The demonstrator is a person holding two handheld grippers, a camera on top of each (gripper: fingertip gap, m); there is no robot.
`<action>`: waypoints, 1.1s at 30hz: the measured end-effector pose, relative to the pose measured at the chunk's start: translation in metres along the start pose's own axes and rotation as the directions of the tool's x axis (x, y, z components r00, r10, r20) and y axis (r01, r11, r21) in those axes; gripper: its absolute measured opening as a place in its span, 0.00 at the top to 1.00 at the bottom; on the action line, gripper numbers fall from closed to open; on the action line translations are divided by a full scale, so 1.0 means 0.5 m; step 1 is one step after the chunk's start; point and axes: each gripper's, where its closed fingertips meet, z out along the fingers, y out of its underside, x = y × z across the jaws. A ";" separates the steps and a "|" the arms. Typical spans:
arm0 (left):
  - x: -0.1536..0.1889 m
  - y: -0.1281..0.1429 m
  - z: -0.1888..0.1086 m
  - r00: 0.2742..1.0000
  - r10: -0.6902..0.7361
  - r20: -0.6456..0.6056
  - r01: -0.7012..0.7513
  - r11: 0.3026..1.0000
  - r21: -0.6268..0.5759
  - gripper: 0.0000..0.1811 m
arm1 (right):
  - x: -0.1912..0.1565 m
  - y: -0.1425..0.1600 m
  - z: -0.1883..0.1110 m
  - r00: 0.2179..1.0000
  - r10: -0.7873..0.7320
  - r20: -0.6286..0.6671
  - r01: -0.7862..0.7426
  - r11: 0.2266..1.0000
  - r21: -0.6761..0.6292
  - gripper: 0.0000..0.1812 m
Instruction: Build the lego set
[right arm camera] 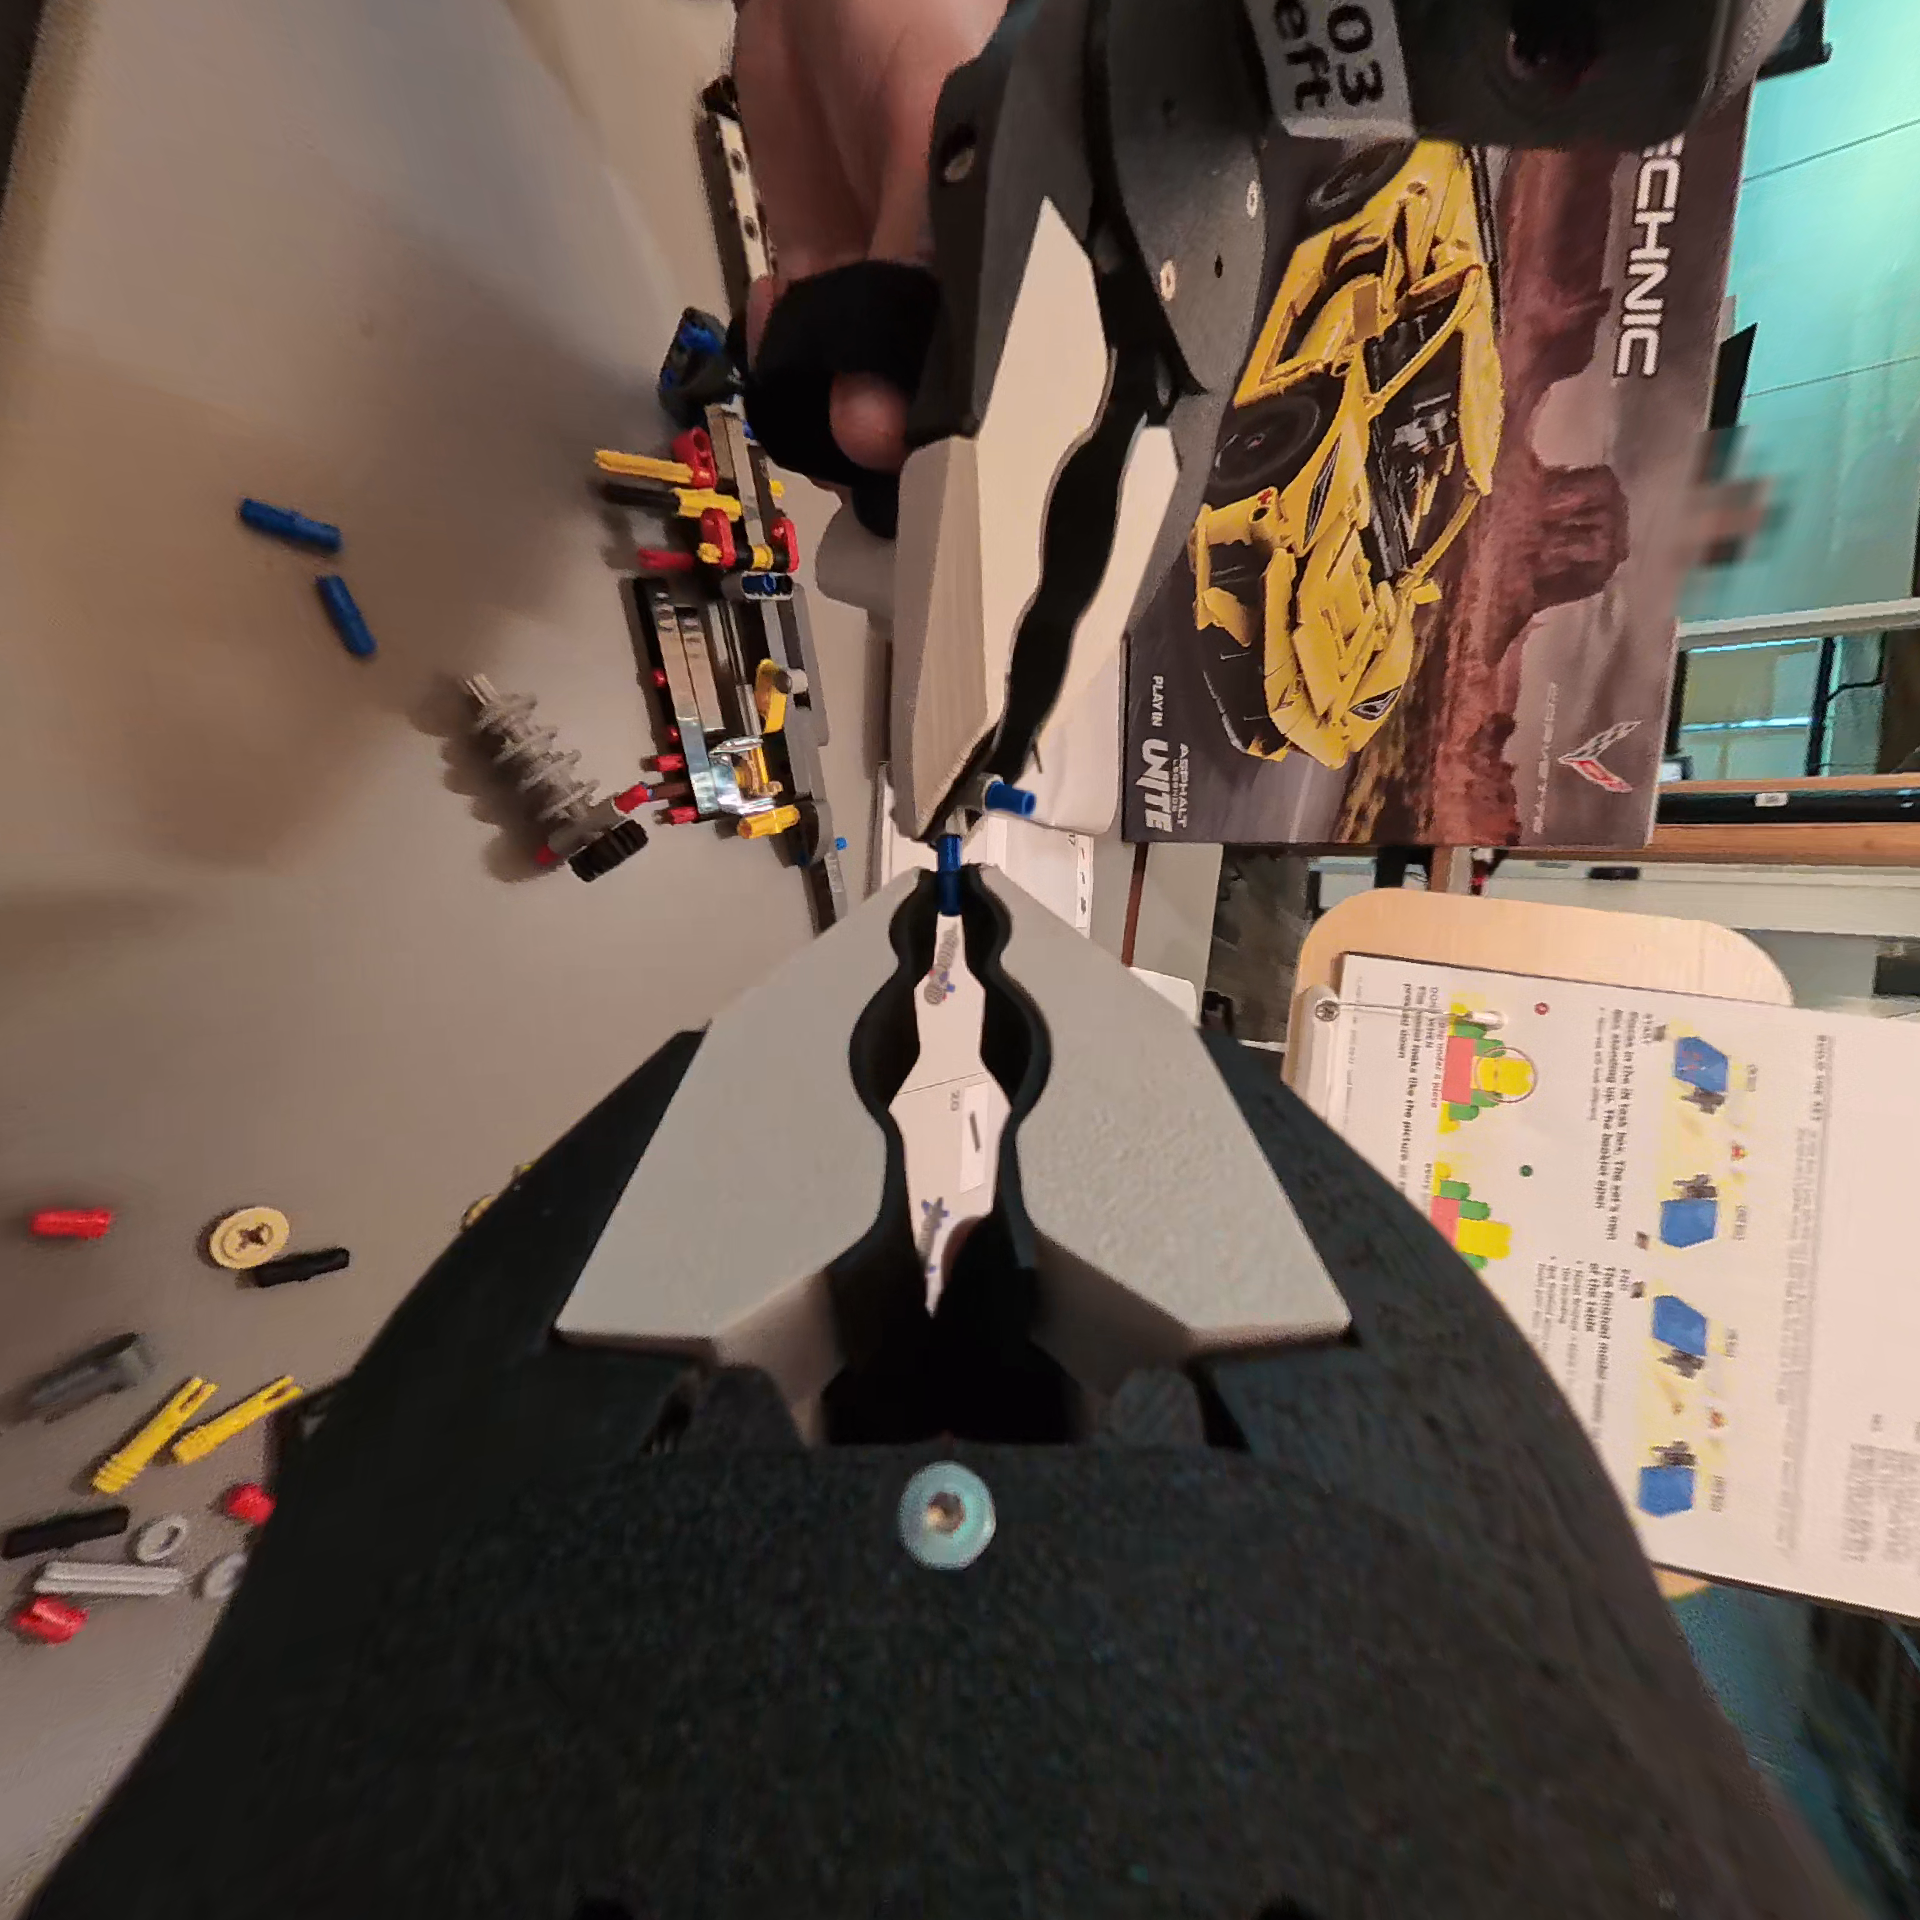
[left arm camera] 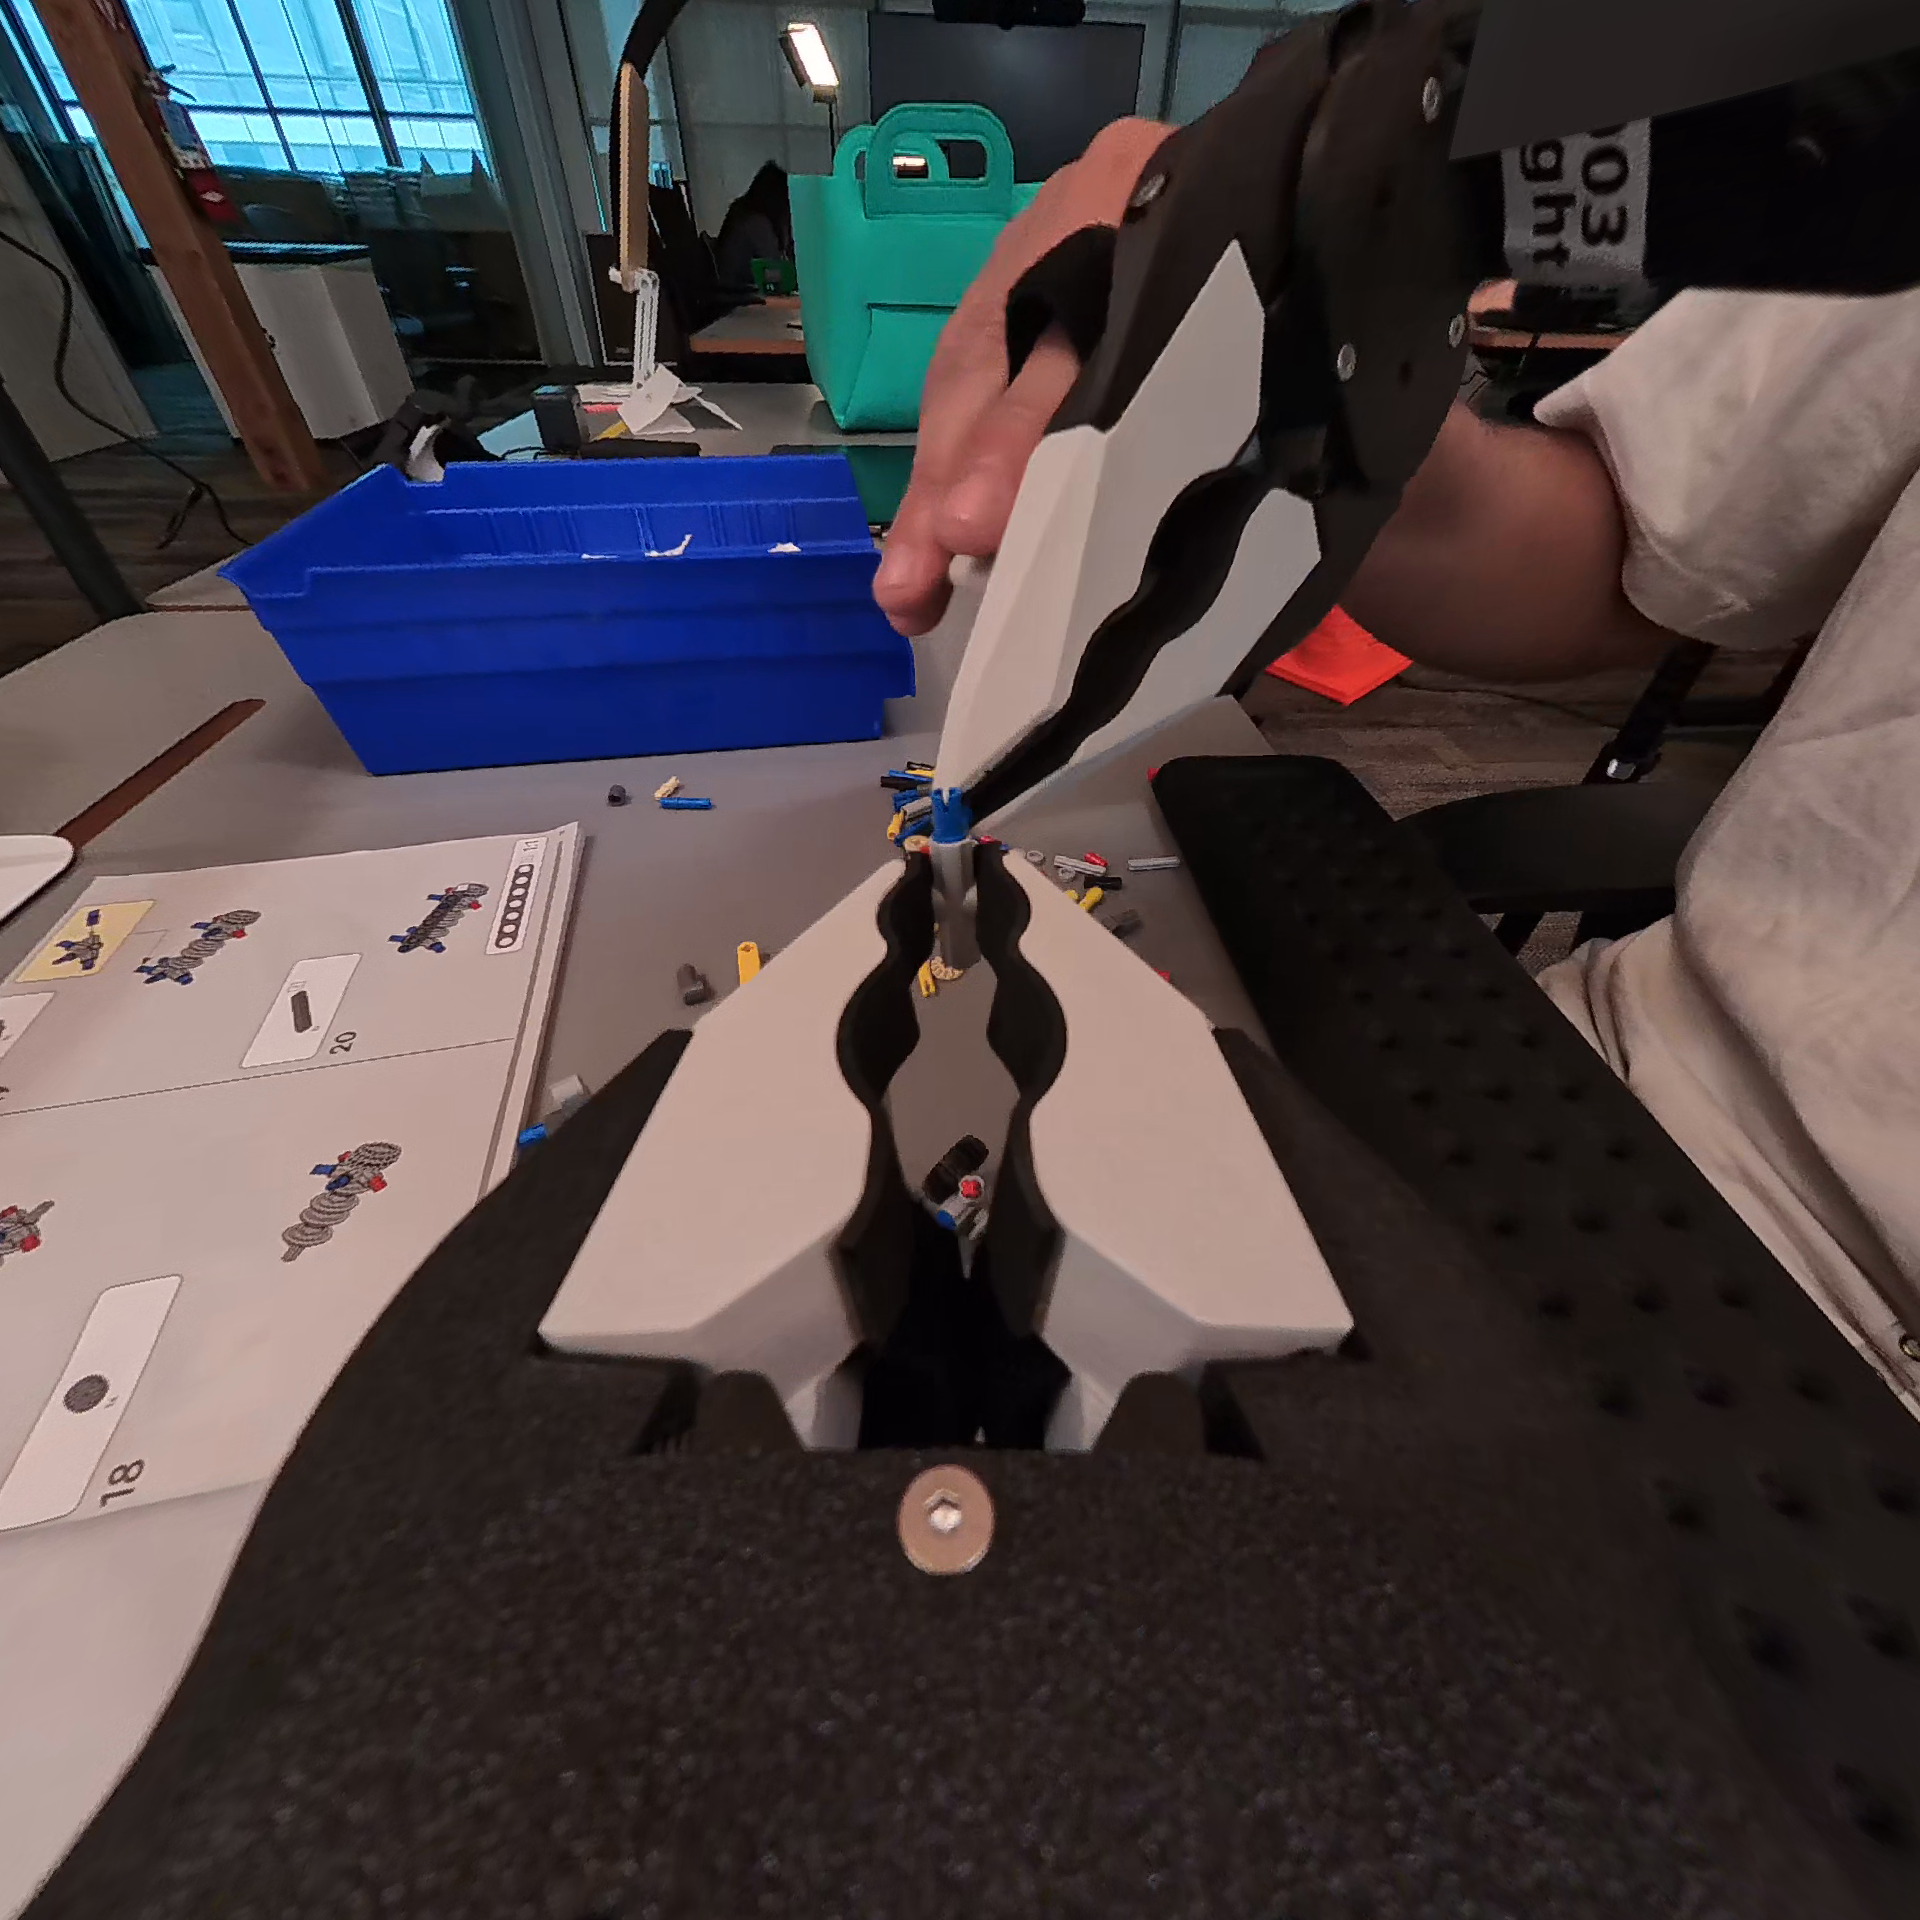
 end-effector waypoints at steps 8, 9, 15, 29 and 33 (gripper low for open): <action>0.010 0.006 0.006 0.998 -0.041 -0.049 0.041 0.999 0.007 0.96 | -0.013 -0.003 -0.001 0.999 -0.050 -0.012 0.051 0.998 0.035 0.99; 0.010 0.005 0.006 0.997 -0.048 -0.054 0.049 0.999 0.016 0.96 | -0.013 -0.004 -0.001 0.999 -0.045 -0.013 0.046 0.998 0.042 0.99; 0.010 0.008 0.007 0.996 -0.061 -0.064 0.063 0.998 0.020 0.96 | -0.016 -0.005 0.003 1.000 -0.001 -0.013 0.002 0.996 0.093 0.99; 0.021 -0.026 0.007 0.999 0.013 -0.039 -0.010 0.997 0.075 0.96 | -0.002 -0.009 -0.043 0.414 0.739 0.532 -0.909 0.312 0.275 0.88; 0.000 -0.010 -0.003 1.000 0.022 0.010 -0.023 0.999 0.028 0.96 | -0.007 0.079 -0.005 0.459 0.831 0.315 -0.885 0.398 0.240 0.97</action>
